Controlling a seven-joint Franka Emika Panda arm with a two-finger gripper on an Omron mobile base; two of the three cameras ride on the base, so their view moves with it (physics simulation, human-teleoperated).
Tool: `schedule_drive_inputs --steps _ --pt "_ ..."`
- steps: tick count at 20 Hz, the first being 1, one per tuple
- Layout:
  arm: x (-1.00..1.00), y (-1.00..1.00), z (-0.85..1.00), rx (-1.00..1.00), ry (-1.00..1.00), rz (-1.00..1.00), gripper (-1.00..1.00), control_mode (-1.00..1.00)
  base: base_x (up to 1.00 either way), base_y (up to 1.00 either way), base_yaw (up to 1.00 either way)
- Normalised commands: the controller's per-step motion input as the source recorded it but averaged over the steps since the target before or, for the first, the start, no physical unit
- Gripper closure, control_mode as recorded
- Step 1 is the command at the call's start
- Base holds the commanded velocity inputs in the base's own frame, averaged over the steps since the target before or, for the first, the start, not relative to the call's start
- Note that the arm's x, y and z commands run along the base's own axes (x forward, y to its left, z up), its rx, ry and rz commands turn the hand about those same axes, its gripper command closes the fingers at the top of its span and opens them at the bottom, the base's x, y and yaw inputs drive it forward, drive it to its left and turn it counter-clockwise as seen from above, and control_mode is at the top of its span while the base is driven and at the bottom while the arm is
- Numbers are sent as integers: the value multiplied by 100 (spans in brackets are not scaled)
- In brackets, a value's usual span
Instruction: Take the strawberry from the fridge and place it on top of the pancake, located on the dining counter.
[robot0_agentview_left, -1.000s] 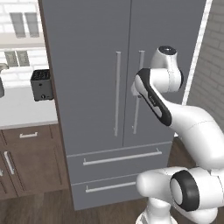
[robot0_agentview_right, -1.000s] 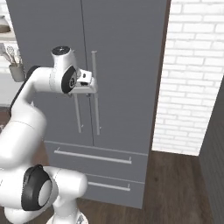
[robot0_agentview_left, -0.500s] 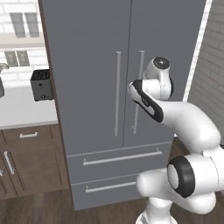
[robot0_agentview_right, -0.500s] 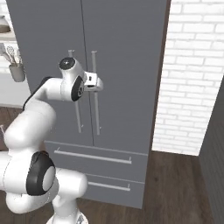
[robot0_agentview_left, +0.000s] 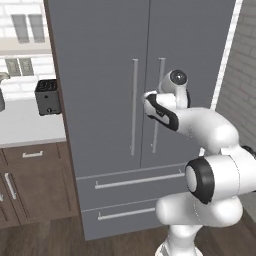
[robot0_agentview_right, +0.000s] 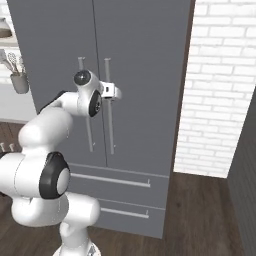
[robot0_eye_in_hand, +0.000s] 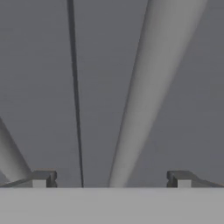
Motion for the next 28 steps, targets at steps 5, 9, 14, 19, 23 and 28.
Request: schedule_drive_inputs --steps 5,9,14,19,23,28 --pt "2 -7 -2 0 -31 1 -100 -100 0 0 0" --pt "17 -16 0 0 -21 2 -100 -100 0 0 0" --pt "52 -17 0 5 -5 1 -100 -100 0 0 0" --pt "63 -8 0 4 0 2 100 -100 0 0 0" --pt "48 -7 -3 2 0 2 100 -100 0 0 0" --pt "-37 -12 4 1 0 1 100 -100 0 0 0"
